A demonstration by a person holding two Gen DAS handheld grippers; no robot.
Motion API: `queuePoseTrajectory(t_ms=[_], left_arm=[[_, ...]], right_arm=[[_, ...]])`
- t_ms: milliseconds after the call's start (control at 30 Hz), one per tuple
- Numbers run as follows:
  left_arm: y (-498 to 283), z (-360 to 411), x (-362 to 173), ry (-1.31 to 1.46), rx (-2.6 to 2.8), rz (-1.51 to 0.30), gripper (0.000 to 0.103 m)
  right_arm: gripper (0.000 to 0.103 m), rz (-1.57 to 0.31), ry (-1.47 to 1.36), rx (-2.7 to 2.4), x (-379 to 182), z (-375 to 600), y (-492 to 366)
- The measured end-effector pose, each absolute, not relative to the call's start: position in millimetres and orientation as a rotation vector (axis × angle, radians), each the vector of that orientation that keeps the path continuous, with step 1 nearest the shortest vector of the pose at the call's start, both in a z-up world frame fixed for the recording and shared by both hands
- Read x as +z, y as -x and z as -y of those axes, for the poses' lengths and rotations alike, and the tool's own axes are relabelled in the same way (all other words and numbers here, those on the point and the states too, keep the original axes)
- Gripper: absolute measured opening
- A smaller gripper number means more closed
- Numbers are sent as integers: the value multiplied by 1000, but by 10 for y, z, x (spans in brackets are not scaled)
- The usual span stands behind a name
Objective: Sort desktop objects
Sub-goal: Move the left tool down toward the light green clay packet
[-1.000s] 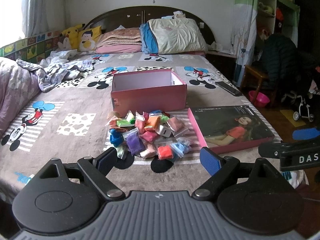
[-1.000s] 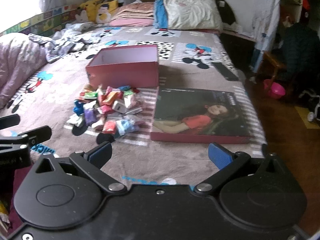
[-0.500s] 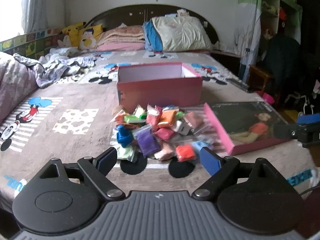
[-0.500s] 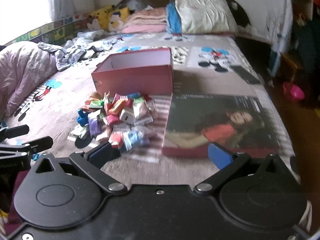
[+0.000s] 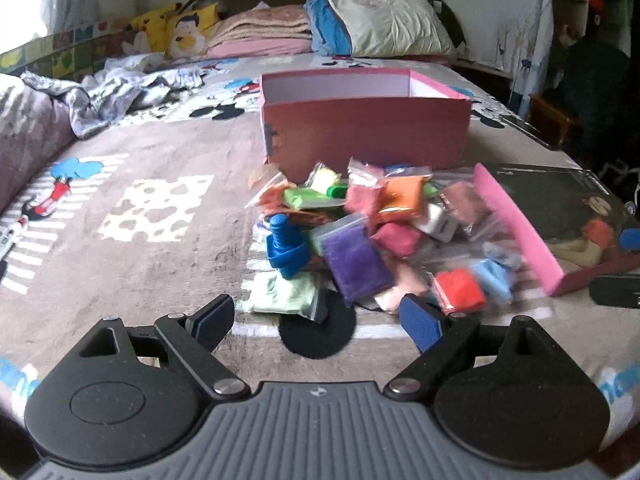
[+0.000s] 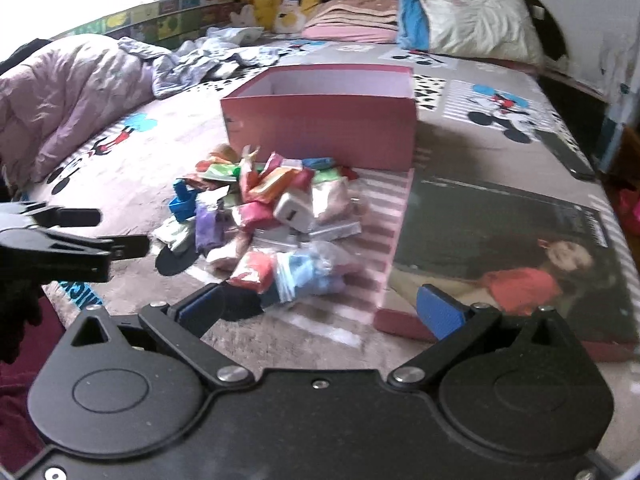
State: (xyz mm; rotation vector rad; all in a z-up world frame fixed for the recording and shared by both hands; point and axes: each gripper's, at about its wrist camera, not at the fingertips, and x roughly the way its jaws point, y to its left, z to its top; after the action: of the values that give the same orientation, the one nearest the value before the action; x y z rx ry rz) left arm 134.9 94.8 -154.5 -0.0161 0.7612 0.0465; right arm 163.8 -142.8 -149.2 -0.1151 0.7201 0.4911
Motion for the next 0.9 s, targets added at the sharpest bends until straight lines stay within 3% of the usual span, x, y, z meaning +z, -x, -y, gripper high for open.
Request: queuePoseTrajectory(t_ms=[233,600,900], left_arm=[[-1566,-1156,-1829,23,40,-799,90],[-1802,-1335,-1974,47,-3,-807,90],[-1982,-1297,-2094,19,-73,-840,90]], right_arm=[[102,-688,189,496,-1704,1331,-1831],[80,-729,178,622,-1888,1242,-2247],[73,-782,144,687,-2012,1289,-2575]])
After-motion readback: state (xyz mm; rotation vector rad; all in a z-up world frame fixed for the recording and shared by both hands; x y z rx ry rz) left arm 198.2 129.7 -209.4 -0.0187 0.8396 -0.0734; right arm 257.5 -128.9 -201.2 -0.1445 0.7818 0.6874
